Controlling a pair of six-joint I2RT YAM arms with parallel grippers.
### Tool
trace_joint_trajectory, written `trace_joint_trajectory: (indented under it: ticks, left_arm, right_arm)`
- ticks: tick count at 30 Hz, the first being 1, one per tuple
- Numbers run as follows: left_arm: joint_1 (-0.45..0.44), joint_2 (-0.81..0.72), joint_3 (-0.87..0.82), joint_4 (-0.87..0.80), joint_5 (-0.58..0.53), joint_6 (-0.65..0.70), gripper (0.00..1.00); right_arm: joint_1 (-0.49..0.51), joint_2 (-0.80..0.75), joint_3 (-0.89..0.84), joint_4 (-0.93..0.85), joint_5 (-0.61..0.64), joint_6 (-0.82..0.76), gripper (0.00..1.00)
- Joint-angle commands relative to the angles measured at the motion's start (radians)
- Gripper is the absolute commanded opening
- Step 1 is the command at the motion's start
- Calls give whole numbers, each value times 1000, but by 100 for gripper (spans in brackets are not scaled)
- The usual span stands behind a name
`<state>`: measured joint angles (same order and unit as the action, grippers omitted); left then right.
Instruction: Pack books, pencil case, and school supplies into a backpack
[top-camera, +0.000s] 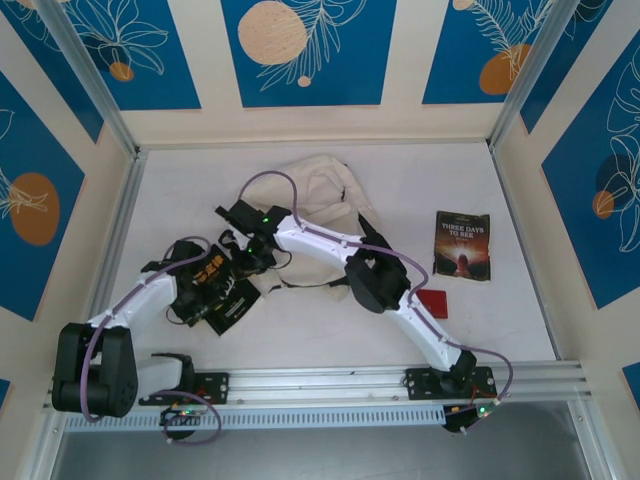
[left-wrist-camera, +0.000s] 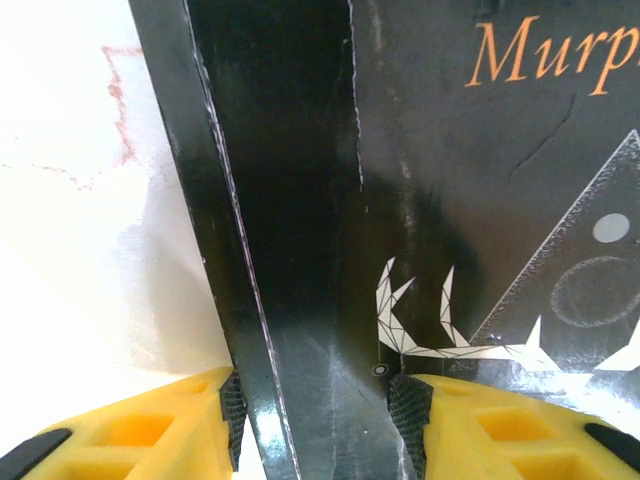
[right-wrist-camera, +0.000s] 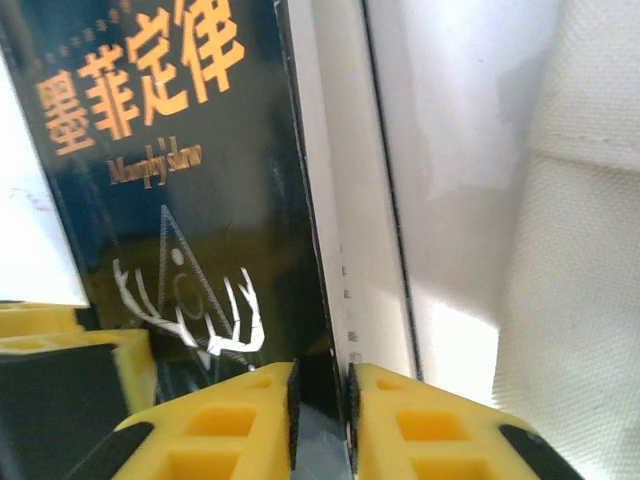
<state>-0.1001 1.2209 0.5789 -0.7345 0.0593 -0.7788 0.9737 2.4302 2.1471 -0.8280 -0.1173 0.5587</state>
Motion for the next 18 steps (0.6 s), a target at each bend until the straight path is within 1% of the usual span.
trace_joint_trajectory:
  ticks: [1,3,6,9,12,14,18]
  left_arm:
    - [9,39,-32,60,9,-15,48]
    - [9,35,-26,56,10,-17,48]
    - [8,18,-8,39,14,-16,49]
    - [9,-25,41,-2,4,-3,57]
    - [12,-83,119,-64,-26,14,68]
    - [14,-112,184,-109,-46,26,75]
    - [26,-142,301,-170,-43,56,86]
  right_arm:
    - [25,-48,21,-12,-126,31,18]
    - [24,-50,13,-3,-137,40,12]
    - [19,-71,-9,17,-125,51,0]
    - [2,-128,-64,71,-122,62,0]
    - [-26,-202,-112,129,-145,67,0]
    - [-47,-254,-138,159,-171,70,0]
    - [-92,-343,-192,212,-244,83,0]
